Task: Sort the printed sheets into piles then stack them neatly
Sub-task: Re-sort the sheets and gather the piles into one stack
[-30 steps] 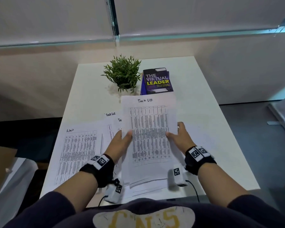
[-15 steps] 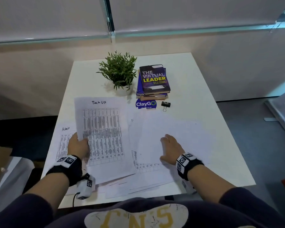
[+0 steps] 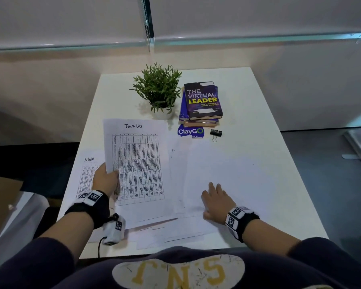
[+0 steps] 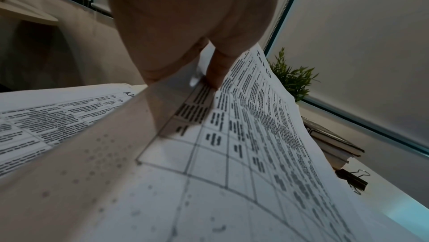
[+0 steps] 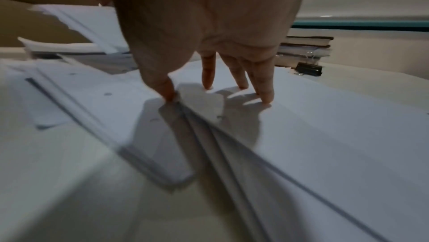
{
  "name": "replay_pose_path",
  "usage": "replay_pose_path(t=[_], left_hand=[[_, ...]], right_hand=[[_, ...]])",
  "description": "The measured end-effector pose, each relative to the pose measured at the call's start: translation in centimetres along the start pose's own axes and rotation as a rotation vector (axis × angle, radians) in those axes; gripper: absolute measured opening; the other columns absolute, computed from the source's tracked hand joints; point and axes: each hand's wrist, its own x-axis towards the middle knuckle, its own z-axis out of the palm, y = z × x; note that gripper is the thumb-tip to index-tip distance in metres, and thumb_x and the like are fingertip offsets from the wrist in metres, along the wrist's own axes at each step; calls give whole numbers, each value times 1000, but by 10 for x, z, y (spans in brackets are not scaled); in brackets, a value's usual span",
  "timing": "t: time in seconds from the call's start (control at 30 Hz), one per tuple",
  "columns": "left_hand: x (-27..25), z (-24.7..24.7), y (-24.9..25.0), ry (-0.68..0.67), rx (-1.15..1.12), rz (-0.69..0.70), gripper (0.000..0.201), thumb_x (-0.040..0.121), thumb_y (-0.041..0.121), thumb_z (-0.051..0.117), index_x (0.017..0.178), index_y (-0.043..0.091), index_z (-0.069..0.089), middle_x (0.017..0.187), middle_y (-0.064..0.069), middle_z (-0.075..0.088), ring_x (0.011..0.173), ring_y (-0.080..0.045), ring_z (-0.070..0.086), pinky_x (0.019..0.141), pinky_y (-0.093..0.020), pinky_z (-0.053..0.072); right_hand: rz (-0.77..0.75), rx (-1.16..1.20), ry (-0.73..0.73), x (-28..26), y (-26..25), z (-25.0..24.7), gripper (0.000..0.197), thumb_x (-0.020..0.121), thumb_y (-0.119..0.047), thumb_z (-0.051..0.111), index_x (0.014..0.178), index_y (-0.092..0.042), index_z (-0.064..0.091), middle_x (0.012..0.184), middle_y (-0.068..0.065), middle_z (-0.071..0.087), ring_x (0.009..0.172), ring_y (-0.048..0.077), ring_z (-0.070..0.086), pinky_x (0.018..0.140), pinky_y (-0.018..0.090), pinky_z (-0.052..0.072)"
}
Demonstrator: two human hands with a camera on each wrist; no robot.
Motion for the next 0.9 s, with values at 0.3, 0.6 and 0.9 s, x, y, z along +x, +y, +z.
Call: replay_pose_path(t=[0.3, 0.6, 0.9], left_hand=[[6, -1, 8, 24, 0, 10, 17, 96, 6, 50, 109, 13, 55, 85, -14, 56, 67, -23, 52, 67, -35, 49], [10, -9, 12, 84, -13, 8, 12, 89, 3, 49, 95, 9, 58, 81, -12, 57, 74, -27, 56, 77, -48, 54], [10, -17, -1, 100, -3, -21, 14, 88, 6, 50, 97, 7, 60, 80, -15, 58, 73, -28, 54, 74, -46, 53]], right_hand=[[64, 339, 278, -13, 0, -24, 26, 101, -31, 35, 109, -11, 50, 95, 7, 61, 86, 30, 58, 67, 34, 37], [111, 465, 266, 15, 2, -60, 32, 104, -40, 35, 118, -12, 42, 90, 9, 66, 75, 30, 58, 66, 37, 45], [1, 89, 155, 26, -13, -12, 62, 86, -51, 63, 123, -3, 49, 128, 13, 47, 118, 32, 44, 96, 41, 45]])
